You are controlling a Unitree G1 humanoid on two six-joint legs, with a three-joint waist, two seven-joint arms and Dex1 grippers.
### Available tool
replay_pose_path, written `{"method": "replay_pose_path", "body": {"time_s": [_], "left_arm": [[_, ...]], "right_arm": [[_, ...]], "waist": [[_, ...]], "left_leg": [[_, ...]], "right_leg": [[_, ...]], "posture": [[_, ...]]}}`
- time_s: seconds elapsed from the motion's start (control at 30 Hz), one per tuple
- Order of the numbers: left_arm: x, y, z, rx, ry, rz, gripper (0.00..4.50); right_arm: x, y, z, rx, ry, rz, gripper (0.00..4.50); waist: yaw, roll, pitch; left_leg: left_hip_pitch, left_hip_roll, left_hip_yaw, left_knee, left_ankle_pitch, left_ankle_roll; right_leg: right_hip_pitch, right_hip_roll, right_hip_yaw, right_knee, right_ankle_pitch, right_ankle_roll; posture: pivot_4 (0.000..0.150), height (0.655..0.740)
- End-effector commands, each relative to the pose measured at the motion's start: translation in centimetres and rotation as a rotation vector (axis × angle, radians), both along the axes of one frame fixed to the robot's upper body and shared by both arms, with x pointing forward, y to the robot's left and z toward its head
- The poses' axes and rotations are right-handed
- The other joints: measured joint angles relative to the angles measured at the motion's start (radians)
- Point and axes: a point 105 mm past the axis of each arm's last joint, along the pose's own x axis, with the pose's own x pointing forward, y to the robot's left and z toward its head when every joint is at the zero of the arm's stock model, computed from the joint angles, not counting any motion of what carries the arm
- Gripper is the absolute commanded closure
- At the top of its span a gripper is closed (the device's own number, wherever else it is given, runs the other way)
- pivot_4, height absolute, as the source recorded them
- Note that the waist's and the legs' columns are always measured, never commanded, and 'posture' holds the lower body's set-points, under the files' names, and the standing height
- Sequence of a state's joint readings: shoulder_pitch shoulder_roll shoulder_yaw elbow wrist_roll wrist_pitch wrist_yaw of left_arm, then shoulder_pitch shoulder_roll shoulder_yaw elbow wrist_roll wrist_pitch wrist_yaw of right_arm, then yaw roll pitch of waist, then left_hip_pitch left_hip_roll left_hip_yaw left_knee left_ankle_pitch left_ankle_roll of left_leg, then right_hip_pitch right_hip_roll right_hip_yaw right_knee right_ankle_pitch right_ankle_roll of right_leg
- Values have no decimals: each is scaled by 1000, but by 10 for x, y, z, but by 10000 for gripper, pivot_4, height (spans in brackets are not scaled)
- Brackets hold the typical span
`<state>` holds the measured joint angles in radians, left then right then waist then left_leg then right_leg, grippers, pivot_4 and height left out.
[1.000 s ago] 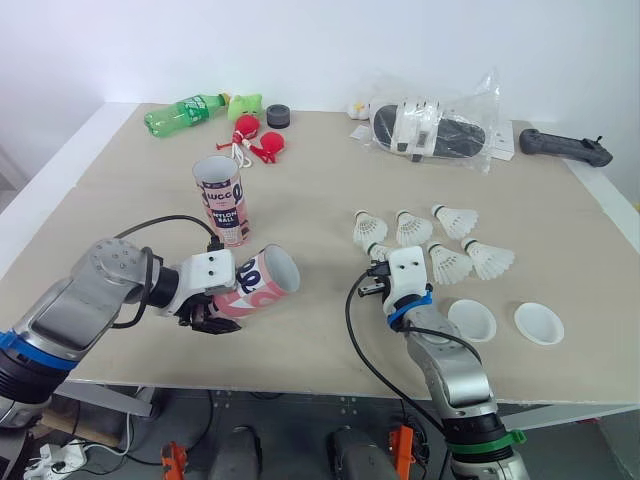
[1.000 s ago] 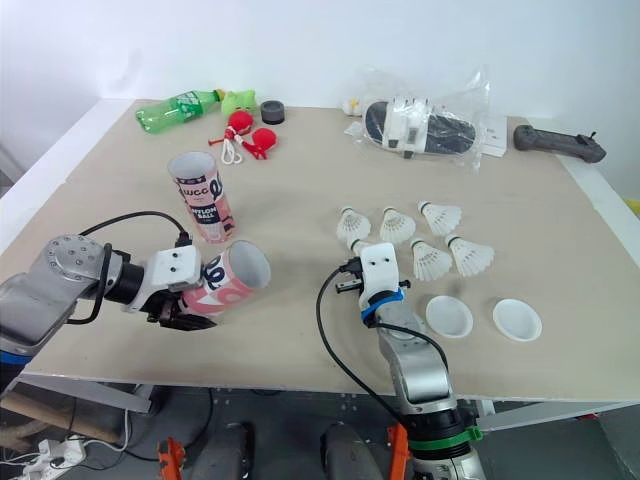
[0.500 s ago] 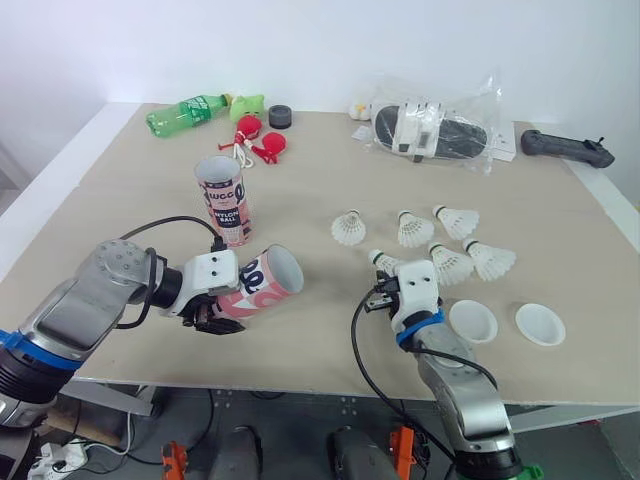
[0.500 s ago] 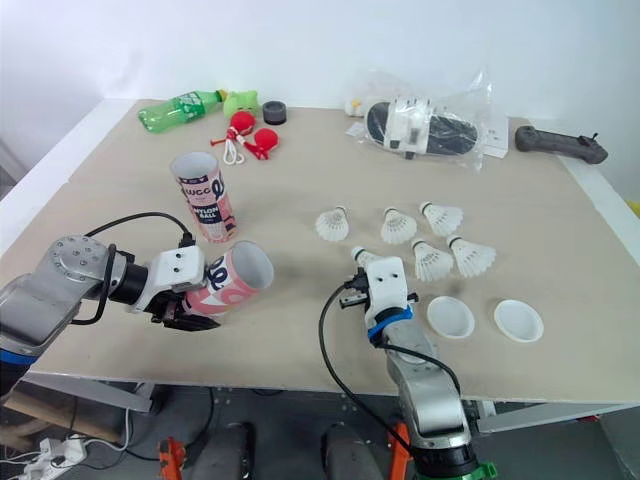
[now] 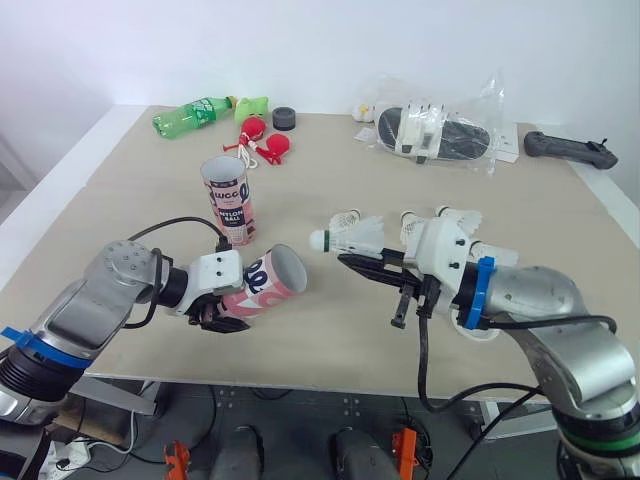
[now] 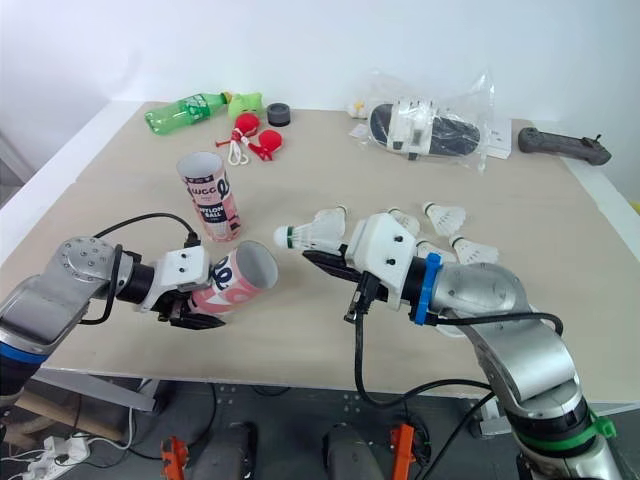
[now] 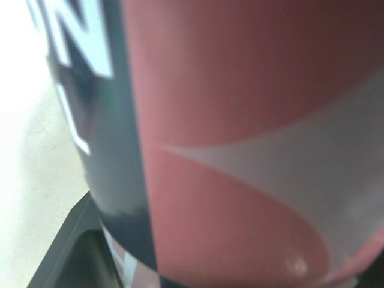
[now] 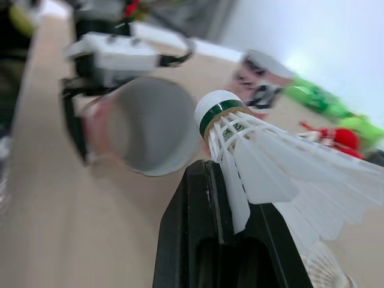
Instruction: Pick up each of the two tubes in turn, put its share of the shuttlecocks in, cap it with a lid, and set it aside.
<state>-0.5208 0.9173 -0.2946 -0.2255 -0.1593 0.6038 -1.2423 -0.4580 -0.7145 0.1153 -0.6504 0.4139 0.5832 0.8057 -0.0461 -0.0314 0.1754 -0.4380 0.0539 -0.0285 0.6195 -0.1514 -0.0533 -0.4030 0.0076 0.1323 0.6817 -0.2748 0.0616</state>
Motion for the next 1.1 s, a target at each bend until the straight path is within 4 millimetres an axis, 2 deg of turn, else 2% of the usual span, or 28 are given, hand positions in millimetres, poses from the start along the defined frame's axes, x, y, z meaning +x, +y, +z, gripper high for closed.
{"method": "replay_pose_path", "body": {"time_s": [0.03,0.3,0.5,0.53,0.57,0.63,0.67,0.77,0.8,0.83,0.97,1.1], "left_arm": [[-7,-4,-14,9,45,-21,14810],[-11,-8,-18,-1,47,-23,14810],[-12,-10,-20,-6,46,-30,14810],[-12,-11,-20,-8,45,-30,14810],[-13,-11,-20,-8,45,-31,14810],[-13,-12,-20,-10,43,-32,14810],[-13,-13,-21,-11,43,-33,14810],[-13,-15,-20,-17,42,-35,14810],[-13,-15,-20,-18,41,-35,14810],[-12,-15,-20,-19,41,-35,14810],[-13,-16,-20,-22,42,-35,14810],[-13,-15,-21,-23,45,-26,14810]], "right_arm": [[-1,11,5,-34,-27,55,44673],[1,27,-13,-175,-7,132,44673],[-2,27,-17,-184,18,166,44673],[-3,27,-16,-175,24,168,38251],[-4,26,-14,-167,27,169,36356],[-5,25,-13,-160,33,170,25901],[-5,24,-13,-158,36,170,22607],[-7,22,-13,-152,46,167,6507],[-8,21,-12,-144,50,165,5754],[-9,20,-11,-133,55,161,369],[-10,10,-1,-50,113,127,369],[8,-7,8,85,171,-11,369]], "waist": [[0,0,0],[0,1,0],[1,1,0],[1,1,0],[1,1,0],[1,1,0],[1,1,0],[2,1,0],[2,1,0],[3,1,0],[4,1,0],[4,1,-1]], "left_leg": [[0,0,0,0,0,0],[-1,-1,0,0,0,0],[-1,-2,0,0,0,0],[-1,-2,0,0,0,0],[-1,-2,0,0,0,0],[-1,-3,0,0,0,0],[-1,-3,0,0,0,0],[-1,-5,0,0,0,0],[-1,-5,0,0,0,0],[-1,-6,0,0,0,0],[-1,-7,0,0,0,0],[-1,-8,0,1,0,0]], "right_leg": [[0,0,0,0,0,0],[0,-1,0,0,-1,1],[0,-3,-1,0,-1,1],[0,-3,-1,0,-1,2],[0,-3,-1,0,-1,2],[0,-4,-1,0,-1,2],[0,-4,-1,0,-1,2],[1,-6,-1,0,-1,3],[1,-6,-1,0,-1,3],[1,-7,-1,0,-2,4],[2,-10,-2,0,-3,5],[3,-10,-3,0,-3,6]], "posture": [[1500,7400],[1500,7400],[1500,7400],[1500,7400],[1500,7400],[1500,7400],[1500,7400],[1500,7400],[1500,7400],[1500,7400],[1500,7400],[1500,7400]]}}
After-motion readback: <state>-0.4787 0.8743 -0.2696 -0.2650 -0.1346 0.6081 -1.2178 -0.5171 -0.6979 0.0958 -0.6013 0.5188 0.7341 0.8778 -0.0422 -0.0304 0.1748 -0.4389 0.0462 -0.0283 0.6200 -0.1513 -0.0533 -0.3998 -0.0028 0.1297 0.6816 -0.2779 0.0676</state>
